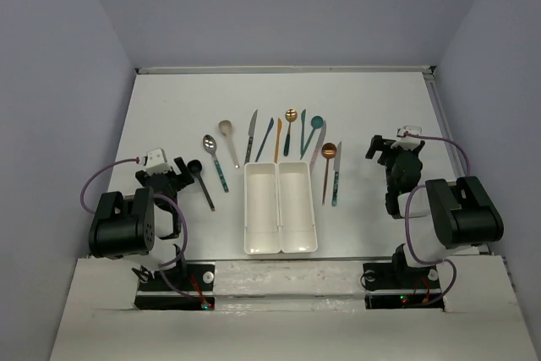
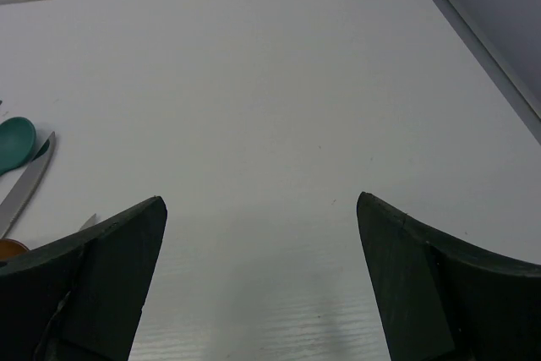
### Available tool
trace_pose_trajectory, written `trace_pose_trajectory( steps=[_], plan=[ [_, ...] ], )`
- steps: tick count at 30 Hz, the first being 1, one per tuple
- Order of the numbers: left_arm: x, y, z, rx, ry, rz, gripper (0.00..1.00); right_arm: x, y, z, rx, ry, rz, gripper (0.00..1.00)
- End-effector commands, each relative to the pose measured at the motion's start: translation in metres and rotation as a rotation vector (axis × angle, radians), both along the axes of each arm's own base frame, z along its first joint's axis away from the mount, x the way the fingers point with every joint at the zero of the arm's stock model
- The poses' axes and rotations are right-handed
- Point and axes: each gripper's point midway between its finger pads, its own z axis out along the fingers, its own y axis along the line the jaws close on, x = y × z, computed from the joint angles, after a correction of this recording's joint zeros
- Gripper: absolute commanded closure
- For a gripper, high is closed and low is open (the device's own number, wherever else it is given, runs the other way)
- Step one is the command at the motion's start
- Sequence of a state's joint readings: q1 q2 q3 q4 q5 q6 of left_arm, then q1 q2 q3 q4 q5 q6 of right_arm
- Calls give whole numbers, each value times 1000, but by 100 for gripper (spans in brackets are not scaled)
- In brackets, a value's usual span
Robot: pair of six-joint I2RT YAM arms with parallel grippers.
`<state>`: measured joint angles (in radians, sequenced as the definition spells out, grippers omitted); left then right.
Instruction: Sort the eating utensils into containers
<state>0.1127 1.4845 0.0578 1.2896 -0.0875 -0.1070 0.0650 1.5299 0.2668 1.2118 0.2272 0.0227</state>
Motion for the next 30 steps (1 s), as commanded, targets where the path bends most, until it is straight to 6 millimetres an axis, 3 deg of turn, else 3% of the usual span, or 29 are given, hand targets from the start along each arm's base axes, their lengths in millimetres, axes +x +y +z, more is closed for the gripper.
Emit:
trace_pose_trajectory(
  steps=[1, 3, 4, 5, 6, 7, 8, 9, 10, 11, 12, 13, 14, 15, 17, 19, 21, 23, 25, 30],
  plan=[
    [-14, 3, 153, 70, -658, 27, 1, 9, -3, 36, -3, -93, -10, 0],
    [-14, 2, 153, 69, -658, 26, 1, 7, 4, 45, -9, -14, 29, 0],
    [-13, 1, 153, 74, -657, 15, 1, 13, 6, 92, 39, -89, 30, 0],
    [-14, -2, 157, 88, -667, -6, 1, 11, 10, 98, 121, -68, 30, 0],
    [-21, -19, 175, 129, -726, -132, 1, 8, 34, 89, 186, 13, 146, 4],
    [-22, -27, 169, 148, -702, -205, 1, 6, 51, 98, 208, 22, 235, 8],
    [-34, -38, 193, 201, -780, -271, 1, 6, 65, 107, 237, 78, 302, 12],
    [-40, -35, 209, 190, -819, -248, 1, 3, 80, 106, 292, 138, 357, 20],
    [-36, -28, 217, 158, -819, -210, 1, 3, 80, 105, 314, 185, 344, 21],
    [-20, -18, 257, 156, -851, -169, 1, -7, 81, 83, 338, 314, 308, 23],
    [6, -11, 225, 103, -648, -161, 1, -4, 78, 84, 354, 351, 241, 28],
    [23, -8, 218, 108, -550, -169, 1, -9, 77, 75, 356, 405, 205, 29],
    [36, -2, 248, 168, -543, -167, 2, -20, 75, 61, 345, 489, 163, 30],
    [44, 0, 218, 139, -382, -176, 3, -25, 85, 56, 328, 524, 170, 30],
    [50, -11, 213, 186, -262, -293, 6, -36, 91, 46, 322, 568, 160, 30],
    [44, -28, 211, 184, -126, -421, 12, -47, 96, 32, 315, 603, 141, 32],
    [32, -34, 208, 238, -2, -505, 15, -51, 96, 20, 327, 637, 114, 34],
    [23, -35, 210, 305, 60, -563, 15, -56, 109, 3, 333, 706, 139, 42],
    [9, -32, 191, 313, 166, -576, 16, -60, 136, -9, 305, 772, 201, 44],
    [-9, -22, 154, 363, 310, -584, 15, -73, 155, -33, 231, 879, 195, 44]
  ],
)
